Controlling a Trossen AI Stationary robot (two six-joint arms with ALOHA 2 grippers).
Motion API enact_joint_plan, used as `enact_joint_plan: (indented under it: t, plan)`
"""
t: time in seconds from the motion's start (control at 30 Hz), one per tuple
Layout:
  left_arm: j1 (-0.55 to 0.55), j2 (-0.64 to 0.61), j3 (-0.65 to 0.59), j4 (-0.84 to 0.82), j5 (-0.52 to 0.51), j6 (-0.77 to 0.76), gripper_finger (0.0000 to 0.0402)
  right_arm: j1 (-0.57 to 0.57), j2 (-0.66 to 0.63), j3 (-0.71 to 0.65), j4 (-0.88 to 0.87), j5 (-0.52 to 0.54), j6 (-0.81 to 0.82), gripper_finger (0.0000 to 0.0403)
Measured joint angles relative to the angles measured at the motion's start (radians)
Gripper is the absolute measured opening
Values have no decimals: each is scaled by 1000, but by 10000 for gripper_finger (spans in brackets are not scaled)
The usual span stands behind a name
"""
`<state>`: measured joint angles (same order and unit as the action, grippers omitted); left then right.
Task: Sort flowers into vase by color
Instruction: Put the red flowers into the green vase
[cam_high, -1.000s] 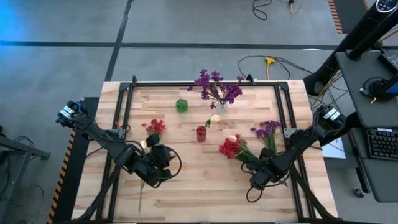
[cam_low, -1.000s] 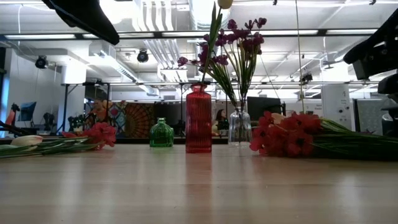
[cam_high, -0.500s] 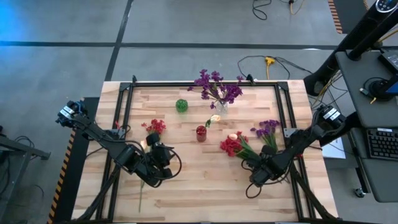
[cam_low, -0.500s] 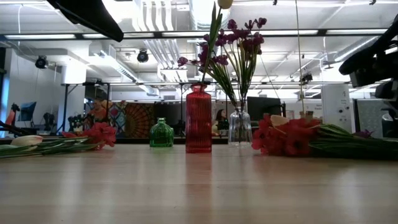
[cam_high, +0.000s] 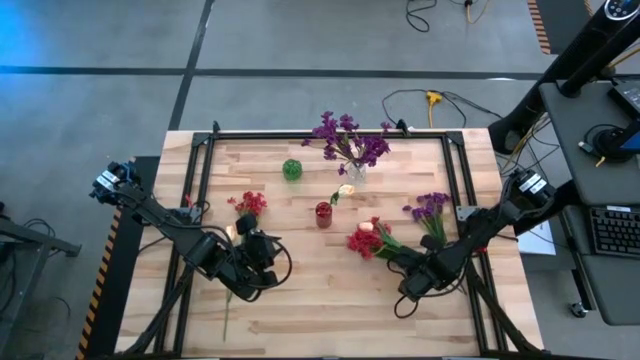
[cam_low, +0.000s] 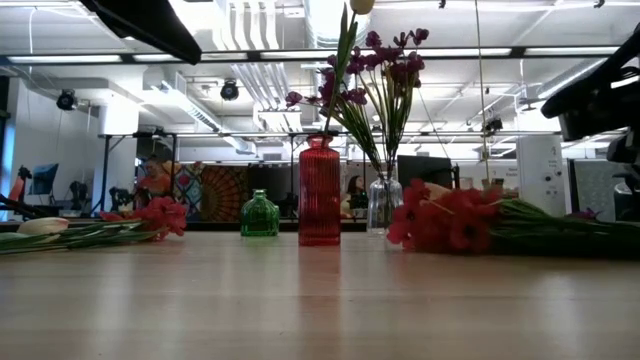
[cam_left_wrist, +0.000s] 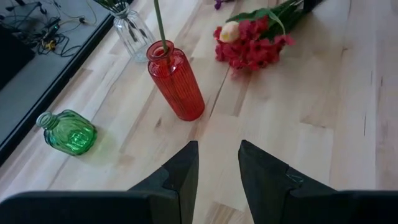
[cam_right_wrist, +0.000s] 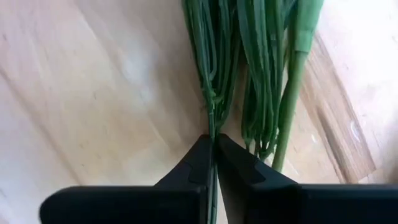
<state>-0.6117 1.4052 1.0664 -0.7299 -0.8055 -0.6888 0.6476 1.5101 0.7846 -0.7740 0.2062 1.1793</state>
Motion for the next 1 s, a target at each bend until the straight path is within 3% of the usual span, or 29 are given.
enact_joint_plan:
  t: [0.3,0.77,1.0]
  plan:
    - [0,0,0,4,0,0,97,12,-151,-3,-5,48,42,13]
    - [0,0,0,23,0,0,97,184,-449,-84,149,478,90,12]
    - [-2,0,-1,118,3,89,97,269,-474,-174,500,663,-147,12]
